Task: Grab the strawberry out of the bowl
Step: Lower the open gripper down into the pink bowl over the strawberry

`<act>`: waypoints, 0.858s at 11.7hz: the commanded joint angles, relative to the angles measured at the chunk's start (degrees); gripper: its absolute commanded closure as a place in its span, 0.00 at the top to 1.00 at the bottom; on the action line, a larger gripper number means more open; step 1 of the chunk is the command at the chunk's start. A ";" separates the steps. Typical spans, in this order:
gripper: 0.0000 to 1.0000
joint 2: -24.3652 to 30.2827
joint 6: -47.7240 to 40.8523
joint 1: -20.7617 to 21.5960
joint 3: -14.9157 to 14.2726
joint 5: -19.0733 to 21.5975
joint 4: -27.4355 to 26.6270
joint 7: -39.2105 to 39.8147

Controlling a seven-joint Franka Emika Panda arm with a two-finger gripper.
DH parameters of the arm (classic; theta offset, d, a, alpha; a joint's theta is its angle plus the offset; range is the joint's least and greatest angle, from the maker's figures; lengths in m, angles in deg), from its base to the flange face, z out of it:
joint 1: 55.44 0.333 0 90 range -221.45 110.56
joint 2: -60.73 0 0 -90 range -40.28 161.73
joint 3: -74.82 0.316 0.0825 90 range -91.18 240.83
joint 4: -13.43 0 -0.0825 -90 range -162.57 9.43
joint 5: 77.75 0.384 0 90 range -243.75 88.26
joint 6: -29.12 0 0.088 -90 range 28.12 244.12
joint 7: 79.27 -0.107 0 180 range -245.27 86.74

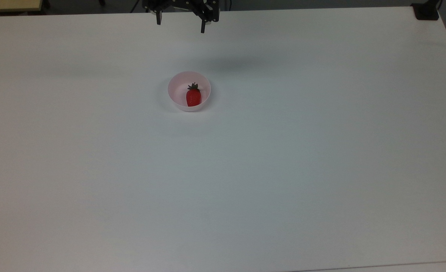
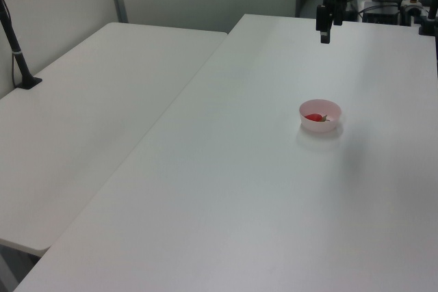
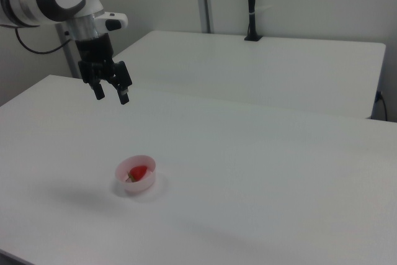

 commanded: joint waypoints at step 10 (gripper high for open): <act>1.00 -1.59 -0.48 -0.39 -0.06 1.04 0.98 0.20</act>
